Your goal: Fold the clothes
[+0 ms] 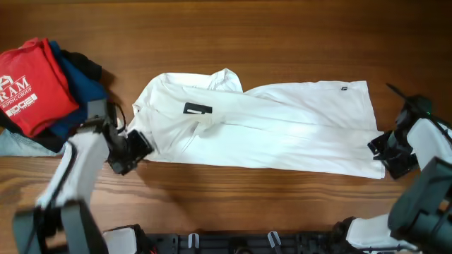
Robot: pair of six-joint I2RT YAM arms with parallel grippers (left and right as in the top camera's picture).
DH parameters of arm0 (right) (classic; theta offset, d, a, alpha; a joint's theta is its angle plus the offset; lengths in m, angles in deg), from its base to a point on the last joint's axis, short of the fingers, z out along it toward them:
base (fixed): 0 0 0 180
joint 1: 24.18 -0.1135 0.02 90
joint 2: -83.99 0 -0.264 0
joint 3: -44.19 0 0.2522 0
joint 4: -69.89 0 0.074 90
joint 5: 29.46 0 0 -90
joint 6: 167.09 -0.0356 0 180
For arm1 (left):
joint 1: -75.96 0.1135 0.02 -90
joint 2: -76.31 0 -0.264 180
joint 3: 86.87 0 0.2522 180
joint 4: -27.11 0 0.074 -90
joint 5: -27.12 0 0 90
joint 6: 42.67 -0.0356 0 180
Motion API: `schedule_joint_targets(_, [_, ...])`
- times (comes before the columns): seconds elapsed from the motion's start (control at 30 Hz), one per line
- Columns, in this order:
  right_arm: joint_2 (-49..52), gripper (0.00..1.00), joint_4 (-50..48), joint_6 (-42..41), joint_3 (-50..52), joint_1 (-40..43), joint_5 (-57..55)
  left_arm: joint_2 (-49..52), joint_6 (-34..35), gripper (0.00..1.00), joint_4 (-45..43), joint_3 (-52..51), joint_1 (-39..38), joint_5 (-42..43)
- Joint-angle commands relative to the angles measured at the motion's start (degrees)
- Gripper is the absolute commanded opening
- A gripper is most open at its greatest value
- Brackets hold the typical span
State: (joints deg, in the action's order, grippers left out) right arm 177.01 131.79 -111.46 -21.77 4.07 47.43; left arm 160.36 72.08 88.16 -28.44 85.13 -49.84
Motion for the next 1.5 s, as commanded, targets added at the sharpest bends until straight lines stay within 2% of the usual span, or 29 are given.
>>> schedule_joint_targets(0.0, [-5.5, 0.7, -2.3, 2.4, 0.1, 0.2, 4.3, -8.7, -0.7, 0.62, -3.1, 0.7, 0.2, 4.3])
schedule_joint_targets(0.07, [-6.3, 0.71, -4.0, 4.5, 0.2, 0.2, 7.8, -7.8, -0.7, 0.57, -5.2, 0.5, 0.2, 4.3])
schedule_joint_targets(0.4, [-6.3, 0.71, -4.0, 4.6, 0.2, 0.2, 8.3, 10.9, -0.5, 0.53, -20.6, 0.4, -2.0, 7.4])
schedule_joint_targets(0.5, [-6.3, 0.71, -3.9, 4.7, 0.2, 0.2, 8.3, 12.7, -0.5, 0.4, -22.9, 0.4, -2.4, 10.1])
schedule_joint_targets(0.57, [-6.3, 0.71, -3.9, 4.7, 0.2, 0.2, 8.3, 12.7, -0.5, 0.18, -22.9, 0.4, -2.4, 10.1])
schedule_joint_targets(0.6, [-6.3, 0.71, -3.9, 4.7, 0.2, 0.2, 8.3, 12.7, -0.5, 0.13, -22.7, 0.4, -2.4, 10.1])
schedule_joint_targets(0.73, [-6.3, 0.71, -3.8, 4.9, 0.2, 0.2, 8.5, 12.7, -0.5, 0.18, -22.2, 0.4, -2.3, 10.1])
schedule_joint_targets(0.77, [-6.3, 0.71, -3.8, 4.9, 0.2, 0.2, 8.5, 12.6, -0.5, 0.13, -21.9, 0.4, -2.2, 10.1])
schedule_joint_targets(0.93, [-6.3, 0.71, -3.9, 5.1, 0.2, 0.2, 8.5, 7.6, -1.0, 0.09, -19.8, 0.5, 0.2, 9.9])
schedule_joint_targets(0.97, [-6.3, 0.71, -3.9, 5.1, 0.2, 0.2, 8.5, 5.0, -2.0, 0.04, -19.0, 0.5, 1.2, 9.9])
schedule_joint_targets(1.17, [-6.3, 0.71, -3.9, 5.1, 0.2, 0.2, 8.5, 2.4, -2.1, 0.06, -17.4, 0.5, 1.7, 9.4])
schedule_joint_targets(1.2, [-6.3, 0.71, -3.9, 5.1, 0.2, 0.2, 8.5, 2.4, -2.1, 0.12, -17.4, 0.5, 1.7, 9.4])
schedule_joint_targets(1.27, [-6.3, 0.72, -3.9, 5.1, 0.2, 0.2, 8.5, 2.7, -2.0, 0.32, -16.4, 0.4, 1.6, 6.3])
schedule_joint_targets(1.47, [-6.3, 0.71, -4.0, 5.1, 0.2, 0.2, 8.7, 5.2, -2.0, 0.29, -18.3, -1.0, 1.0, 5.6])
